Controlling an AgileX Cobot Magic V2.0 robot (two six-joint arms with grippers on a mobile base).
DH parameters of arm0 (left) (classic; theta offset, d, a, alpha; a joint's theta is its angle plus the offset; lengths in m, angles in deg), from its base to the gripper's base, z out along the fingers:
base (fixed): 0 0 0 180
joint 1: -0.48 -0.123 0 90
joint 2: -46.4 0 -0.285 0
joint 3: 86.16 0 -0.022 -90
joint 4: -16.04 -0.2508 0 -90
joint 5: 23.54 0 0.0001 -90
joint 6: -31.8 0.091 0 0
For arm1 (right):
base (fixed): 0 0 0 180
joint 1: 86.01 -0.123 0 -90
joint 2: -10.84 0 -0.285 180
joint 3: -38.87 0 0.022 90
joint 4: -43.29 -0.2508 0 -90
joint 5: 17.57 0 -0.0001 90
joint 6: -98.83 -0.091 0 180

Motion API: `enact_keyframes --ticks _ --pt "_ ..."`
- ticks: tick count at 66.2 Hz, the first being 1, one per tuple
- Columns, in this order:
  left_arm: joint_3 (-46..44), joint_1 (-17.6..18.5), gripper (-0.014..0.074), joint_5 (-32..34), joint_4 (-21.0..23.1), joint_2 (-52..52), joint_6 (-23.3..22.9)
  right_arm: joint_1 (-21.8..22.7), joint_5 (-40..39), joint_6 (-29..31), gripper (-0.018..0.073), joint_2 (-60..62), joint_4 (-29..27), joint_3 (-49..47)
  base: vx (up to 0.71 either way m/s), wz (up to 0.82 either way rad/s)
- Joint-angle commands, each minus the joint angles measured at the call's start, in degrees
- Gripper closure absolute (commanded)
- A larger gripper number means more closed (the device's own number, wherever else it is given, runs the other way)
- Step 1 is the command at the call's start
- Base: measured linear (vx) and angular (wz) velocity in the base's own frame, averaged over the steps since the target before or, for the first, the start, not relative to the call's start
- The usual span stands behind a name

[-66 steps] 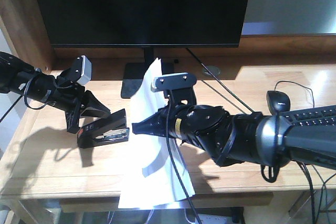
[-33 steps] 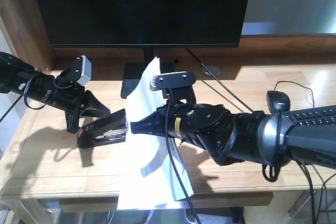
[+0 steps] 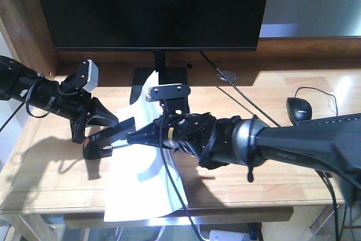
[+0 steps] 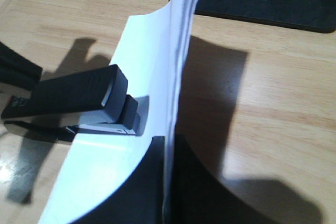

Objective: Grab stapler and paper to desk for stapling
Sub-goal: 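Lay the paper flat on the desk next to the stapler with the right gripper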

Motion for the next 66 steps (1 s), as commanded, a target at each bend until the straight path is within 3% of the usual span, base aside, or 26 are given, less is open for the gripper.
enact_keyframes --ticks 1,16,26,55,66 --pt "-1.41 0.25 0.0603 -1.87 3.29 -3.28 -0.52 0.1 1.72 -0.14 0.0561 1.34 -0.57 -3.39 0.0 0.0" --pt "-1.41 0.25 0.0603 -1.87 3.29 -3.28 -0.52 0.1 2.63 -0.14 0.0537 -2.02 -2.08 -6.4 0.0 0.0" --pt "-1.41 0.25 0.0603 -1.87 3.29 -3.28 -0.52 0.1 2.63 -0.14 0.0472 -3.41 -2.08 -7.43 0.0 0.0" --pt "-1.41 0.25 0.0603 -1.87 3.29 -3.28 -0.52 0.15 8.19 1.25 0.0085 -3.85 -1.84 -7.43 0.0 0.0" --pt "-1.41 0.25 0.0603 -1.87 3.29 -3.28 -0.52 0.15 12.47 4.12 0.0013 -3.85 -1.9 -7.43 0.0 0.0"
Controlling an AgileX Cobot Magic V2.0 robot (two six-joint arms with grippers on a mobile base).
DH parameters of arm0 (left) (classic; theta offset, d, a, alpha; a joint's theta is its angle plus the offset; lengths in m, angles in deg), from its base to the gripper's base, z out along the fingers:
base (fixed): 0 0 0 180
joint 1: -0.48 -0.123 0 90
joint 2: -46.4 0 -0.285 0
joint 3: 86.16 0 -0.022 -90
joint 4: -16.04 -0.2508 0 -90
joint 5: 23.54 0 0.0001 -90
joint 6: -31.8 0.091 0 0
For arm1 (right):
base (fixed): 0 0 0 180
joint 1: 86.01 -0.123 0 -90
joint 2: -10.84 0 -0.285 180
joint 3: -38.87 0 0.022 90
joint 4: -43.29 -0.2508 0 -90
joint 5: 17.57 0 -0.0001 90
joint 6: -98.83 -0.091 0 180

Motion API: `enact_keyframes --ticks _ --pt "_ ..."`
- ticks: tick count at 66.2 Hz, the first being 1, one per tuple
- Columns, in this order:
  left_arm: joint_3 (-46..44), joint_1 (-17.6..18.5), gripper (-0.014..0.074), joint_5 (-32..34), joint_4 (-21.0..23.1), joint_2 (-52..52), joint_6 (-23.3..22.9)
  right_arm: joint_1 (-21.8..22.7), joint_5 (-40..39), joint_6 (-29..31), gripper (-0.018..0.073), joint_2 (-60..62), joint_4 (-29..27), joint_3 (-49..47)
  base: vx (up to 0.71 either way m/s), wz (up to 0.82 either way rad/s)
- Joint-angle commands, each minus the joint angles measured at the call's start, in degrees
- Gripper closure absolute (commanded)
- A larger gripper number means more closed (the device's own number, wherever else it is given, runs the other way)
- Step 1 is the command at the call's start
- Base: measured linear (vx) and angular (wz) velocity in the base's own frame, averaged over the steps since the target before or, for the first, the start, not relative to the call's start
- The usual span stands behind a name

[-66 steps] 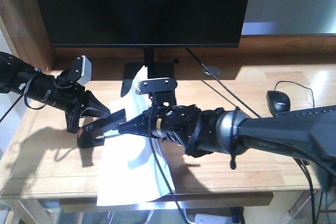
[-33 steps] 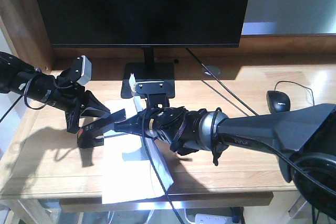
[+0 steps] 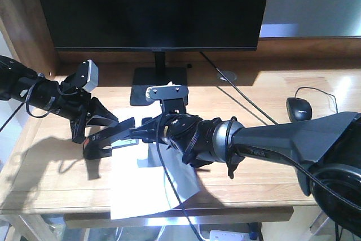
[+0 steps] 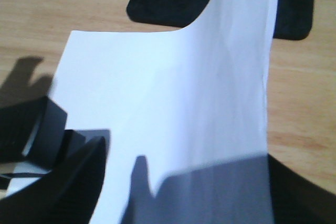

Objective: Grab stapler and paper to desk for stapling
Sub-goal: 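Lay the paper flat on the desk next to the stapler with the right gripper, then open the right gripper and lift it away from the paper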

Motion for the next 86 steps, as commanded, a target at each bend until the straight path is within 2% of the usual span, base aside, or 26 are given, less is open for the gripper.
enact_keyframes --ticks 1,11,29,44,64,77,86 --pt "-1.41 0.25 0.0603 -1.87 3.29 -3.28 -0.52 0.15 4.7 2.3 0.001 3.1 0.87 -1.64 0.0 0.0" --pt "-1.41 0.25 0.0603 -1.87 3.29 -3.28 -0.52 0.15 6.86 6.06 0.0009 3.1 0.03 -1.64 0.0 0.0" --pt "-1.41 0.25 0.0603 -1.87 3.29 -3.28 -0.52 0.15 7.5 9.91 0.0009 3.1 -4.71 -1.64 0.0 0.0" --pt "-1.41 0.25 0.0603 -1.87 3.29 -3.28 -0.52 0.15 14.24 12.96 0.0009 3.61 -8.17 -1.64 0.0 0.0" --pt "-1.41 0.25 0.0603 -1.87 3.29 -3.28 -0.52 0.2 11.35 29.19 0.0009 9.1 -14.83 -1.64 0.0 0.0" --pt "-1.41 0.25 0.0603 -1.87 3.29 -3.28 -0.52 0.27 9.51 43.32 0.0009 15.94 -23.21 -1.64 0.0 0.0" --pt "-1.41 0.25 0.0603 -1.87 3.29 -3.28 -0.52 0.27 10.33 55.44 0.0009 22.28 -30.15 -1.64 0.0 0.0"
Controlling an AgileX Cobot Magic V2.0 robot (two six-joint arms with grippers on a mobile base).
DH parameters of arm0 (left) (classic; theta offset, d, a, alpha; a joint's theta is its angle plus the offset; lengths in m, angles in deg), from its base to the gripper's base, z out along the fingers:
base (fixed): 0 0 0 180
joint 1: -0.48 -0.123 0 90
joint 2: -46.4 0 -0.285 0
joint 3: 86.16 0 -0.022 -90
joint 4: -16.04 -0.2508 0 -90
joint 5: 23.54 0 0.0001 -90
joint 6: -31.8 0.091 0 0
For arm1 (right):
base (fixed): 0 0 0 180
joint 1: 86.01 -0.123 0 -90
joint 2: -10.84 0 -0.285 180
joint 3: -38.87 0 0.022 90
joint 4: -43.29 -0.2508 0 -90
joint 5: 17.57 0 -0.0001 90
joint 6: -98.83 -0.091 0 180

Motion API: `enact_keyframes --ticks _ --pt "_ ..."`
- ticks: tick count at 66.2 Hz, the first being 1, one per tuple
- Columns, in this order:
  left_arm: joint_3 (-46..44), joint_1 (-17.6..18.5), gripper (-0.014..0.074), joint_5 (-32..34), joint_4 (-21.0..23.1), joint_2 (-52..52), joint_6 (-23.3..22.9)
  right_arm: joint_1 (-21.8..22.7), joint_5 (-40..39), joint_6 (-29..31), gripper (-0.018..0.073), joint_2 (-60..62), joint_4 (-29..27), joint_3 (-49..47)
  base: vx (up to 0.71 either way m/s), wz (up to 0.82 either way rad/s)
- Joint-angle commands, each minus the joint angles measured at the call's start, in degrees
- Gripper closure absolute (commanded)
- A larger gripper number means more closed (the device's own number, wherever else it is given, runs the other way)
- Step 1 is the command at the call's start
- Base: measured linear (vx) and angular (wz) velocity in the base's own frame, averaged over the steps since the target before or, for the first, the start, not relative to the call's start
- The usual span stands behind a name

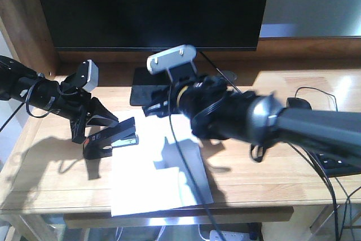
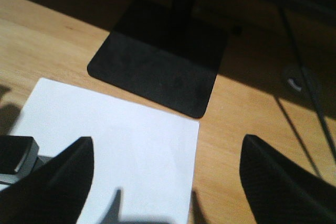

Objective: Grab stapler and paper to desk for stapling
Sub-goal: 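Open the right gripper and lift it away from the paper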

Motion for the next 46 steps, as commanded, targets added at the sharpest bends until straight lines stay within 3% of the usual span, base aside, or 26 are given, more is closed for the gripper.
enact_keyframes --ticks 1,17,27,36,46 --pt "-1.41 0.25 0.0603 -1.87 3.29 -3.28 -0.52 0.27 1.01 9.63 0.0009 7.7 -3.75 -1.64 0.0 0.0" --pt "-1.41 0.25 0.0603 -1.87 3.29 -3.28 -0.52 0.27 7.24 30.07 0.0009 18.89 -16.97 -1.64 0.0 0.0" --pt "-1.41 0.25 0.0603 -1.87 3.29 -3.28 -0.52 0.27 11.73 38.78 0.0009 25.61 -22.38 -0.93 0.0 0.0" --pt "-1.41 0.25 0.0603 -1.81 3.29 -3.28 -0.52 0.27 10.08 38.38 0.0009 33.29 -20.83 3.95 0.0 0.0" --pt "-1.41 0.25 0.0603 -1.81 3.29 -3.28 -0.52 0.27 6.04 30.61 0.0009 43.63 -15.73 12.7 0.0 0.0"
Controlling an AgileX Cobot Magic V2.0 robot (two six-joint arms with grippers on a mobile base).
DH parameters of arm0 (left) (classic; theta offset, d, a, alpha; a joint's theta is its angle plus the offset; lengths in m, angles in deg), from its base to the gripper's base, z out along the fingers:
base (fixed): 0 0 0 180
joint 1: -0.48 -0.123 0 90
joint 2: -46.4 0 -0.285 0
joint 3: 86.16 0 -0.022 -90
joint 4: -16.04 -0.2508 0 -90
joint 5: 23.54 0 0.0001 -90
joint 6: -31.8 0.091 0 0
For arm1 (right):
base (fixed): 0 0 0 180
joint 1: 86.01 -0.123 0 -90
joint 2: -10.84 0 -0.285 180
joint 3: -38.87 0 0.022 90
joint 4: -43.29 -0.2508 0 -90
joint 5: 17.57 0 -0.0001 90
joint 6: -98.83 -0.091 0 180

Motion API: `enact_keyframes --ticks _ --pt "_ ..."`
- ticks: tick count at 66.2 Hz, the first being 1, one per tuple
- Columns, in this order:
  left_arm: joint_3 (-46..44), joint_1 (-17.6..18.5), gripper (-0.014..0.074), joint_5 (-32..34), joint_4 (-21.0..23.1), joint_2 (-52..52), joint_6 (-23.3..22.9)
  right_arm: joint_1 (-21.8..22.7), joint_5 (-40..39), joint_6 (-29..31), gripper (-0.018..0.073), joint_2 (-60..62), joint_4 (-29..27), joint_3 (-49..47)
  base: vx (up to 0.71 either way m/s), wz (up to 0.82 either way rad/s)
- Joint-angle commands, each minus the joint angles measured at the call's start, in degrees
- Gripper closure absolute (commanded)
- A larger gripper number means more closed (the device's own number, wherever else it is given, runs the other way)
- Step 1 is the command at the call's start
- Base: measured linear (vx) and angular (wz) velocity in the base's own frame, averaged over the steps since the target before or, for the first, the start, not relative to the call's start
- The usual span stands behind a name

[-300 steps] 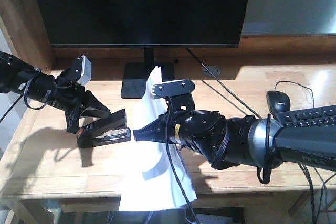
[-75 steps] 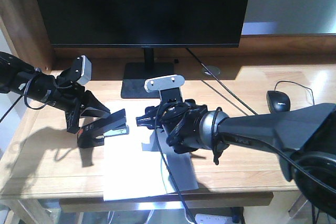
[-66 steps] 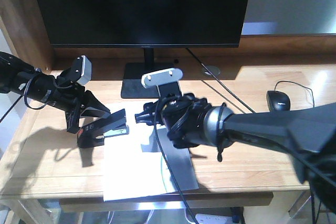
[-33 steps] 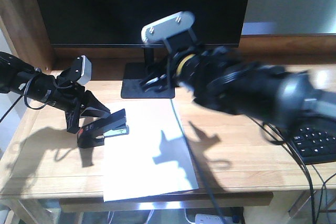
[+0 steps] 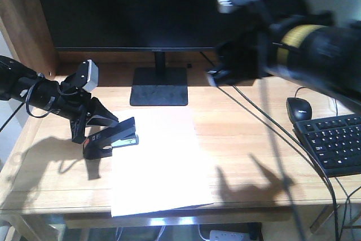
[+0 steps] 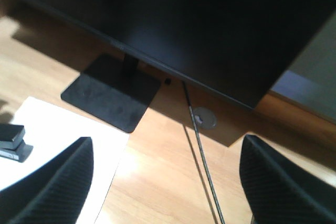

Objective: Grab stapler and paper to desk for stapling
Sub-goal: 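Open the right gripper and lift it away from the paper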

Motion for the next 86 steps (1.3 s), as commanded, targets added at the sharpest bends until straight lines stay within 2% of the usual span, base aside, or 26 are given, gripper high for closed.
enact_keyframes --ticks 1,11,19,46,61,86 --pt "-1.41 0.25 0.0603 -1.81 3.29 -3.28 -0.52 0.27 -4.91 -5.53 0.0009 8.54 6.06 4.22 0.0 0.0" --pt "-1.41 0.25 0.0603 -1.81 3.29 -3.28 -0.52 0.27 -9.52 -14.12 0.0009 20.14 12.04 13.96 0.0 0.0" --pt "-1.41 0.25 0.0603 -1.81 3.29 -3.28 -0.52 0.27 -13.17 -17.75 0.001 30.22 15.31 21.14 0.0 0.0" --pt "-1.41 0.25 0.0603 -1.81 3.29 -3.28 -0.47 0.27 -21.66 -19.08 0.0055 58.31 16.28 43.96 0.0 0.0" --pt "-1.41 0.25 0.0603 -1.81 3.29 -3.28 -0.47 0.27 -21.97 -19.08 0.0102 62.94 16.23 50.99 0.0 0.0" --pt "-1.41 0.25 0.0603 -1.81 3.29 -3.28 -0.47 0.27 -21.97 -19.18 0.0183 62.94 15.25 53.14 0.0 0.0"
